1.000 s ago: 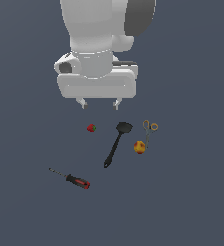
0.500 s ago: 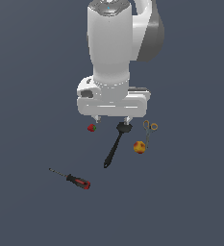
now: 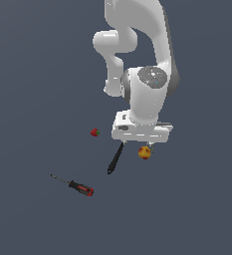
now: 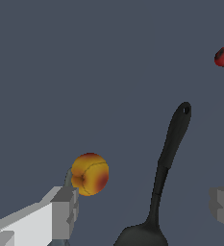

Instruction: Pick up a designated object from a clutter of objects.

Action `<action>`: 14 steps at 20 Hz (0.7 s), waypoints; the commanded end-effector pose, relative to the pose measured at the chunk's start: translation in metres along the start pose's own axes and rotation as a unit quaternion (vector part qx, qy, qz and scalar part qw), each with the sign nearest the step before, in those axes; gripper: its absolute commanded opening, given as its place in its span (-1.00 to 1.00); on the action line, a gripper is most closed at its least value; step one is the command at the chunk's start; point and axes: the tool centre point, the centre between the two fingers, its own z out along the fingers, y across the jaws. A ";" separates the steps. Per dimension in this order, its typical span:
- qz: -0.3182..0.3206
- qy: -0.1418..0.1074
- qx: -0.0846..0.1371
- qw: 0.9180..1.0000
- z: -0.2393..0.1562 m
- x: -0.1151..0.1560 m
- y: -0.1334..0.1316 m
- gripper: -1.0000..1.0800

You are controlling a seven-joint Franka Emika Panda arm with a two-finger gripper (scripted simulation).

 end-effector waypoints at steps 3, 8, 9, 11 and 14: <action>0.002 -0.006 -0.001 1.000 0.041 -0.015 -0.029 0.92; 0.002 -0.010 -0.001 1.000 0.068 -0.028 -0.047 0.92; 0.002 -0.011 -0.001 1.000 0.071 -0.030 -0.050 0.92; 0.002 -0.011 -0.001 1.000 0.075 -0.032 -0.053 0.92; 0.002 -0.012 -0.001 1.000 0.075 -0.032 -0.053 0.92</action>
